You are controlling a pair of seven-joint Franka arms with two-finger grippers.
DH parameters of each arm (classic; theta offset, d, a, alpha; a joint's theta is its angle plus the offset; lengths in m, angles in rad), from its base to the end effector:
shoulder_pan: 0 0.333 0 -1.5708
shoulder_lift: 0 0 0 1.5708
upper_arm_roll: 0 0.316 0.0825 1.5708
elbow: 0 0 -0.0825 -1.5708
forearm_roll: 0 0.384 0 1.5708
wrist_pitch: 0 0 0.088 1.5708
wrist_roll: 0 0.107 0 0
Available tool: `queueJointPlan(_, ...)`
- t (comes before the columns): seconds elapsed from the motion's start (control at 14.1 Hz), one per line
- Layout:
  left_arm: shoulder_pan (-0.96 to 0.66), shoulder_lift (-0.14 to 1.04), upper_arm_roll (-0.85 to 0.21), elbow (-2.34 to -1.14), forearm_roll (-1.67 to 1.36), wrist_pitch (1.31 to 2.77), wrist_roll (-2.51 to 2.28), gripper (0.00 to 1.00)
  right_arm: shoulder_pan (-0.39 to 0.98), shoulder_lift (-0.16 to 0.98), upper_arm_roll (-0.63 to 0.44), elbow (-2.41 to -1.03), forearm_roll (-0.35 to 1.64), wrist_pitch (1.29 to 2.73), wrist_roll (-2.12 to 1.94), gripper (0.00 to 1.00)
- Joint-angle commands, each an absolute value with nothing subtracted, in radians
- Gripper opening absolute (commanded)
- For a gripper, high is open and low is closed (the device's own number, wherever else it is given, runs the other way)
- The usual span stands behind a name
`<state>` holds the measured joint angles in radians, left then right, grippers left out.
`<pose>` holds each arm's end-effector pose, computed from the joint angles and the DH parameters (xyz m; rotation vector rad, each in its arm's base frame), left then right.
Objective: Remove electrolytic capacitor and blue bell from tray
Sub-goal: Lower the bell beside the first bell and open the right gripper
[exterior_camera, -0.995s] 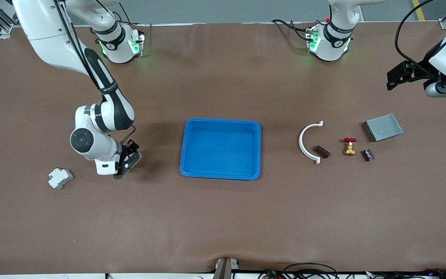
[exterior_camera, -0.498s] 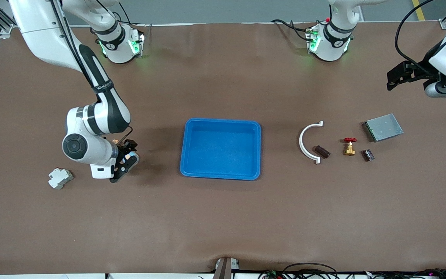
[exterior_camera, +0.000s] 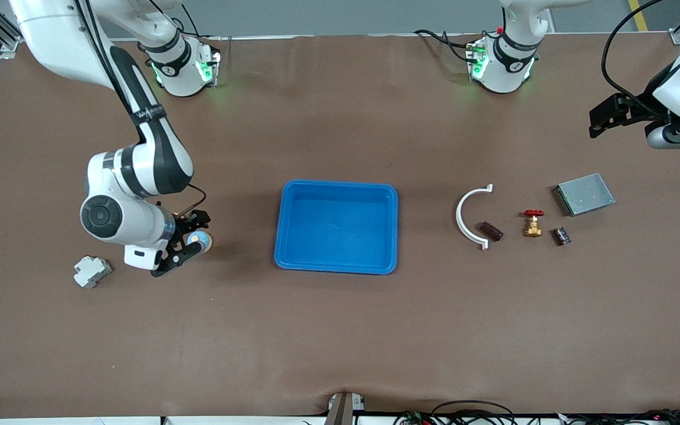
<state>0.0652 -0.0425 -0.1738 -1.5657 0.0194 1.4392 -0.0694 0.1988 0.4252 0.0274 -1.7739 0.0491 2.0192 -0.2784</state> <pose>0.5245 -0.0571 0.6386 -3.1044 0.0574 0.1273 0.6157 0.1433 0.3070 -2.9838 -0.7269 0.2746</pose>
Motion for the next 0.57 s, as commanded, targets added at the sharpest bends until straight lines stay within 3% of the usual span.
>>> queueJointPlan(0.0,0.061,-0.029,-0.178,-1.540,0.048,1.420,-0.060,1.00,0.199,0.324,0.031,-1.792,0.066,1.947,-0.094,1.00)
queueJointPlan(0.5,0.061,-0.029,-0.178,-1.542,0.048,1.420,-0.061,1.00,0.060,0.135,0.067,-1.772,0.066,1.792,0.023,1.00)
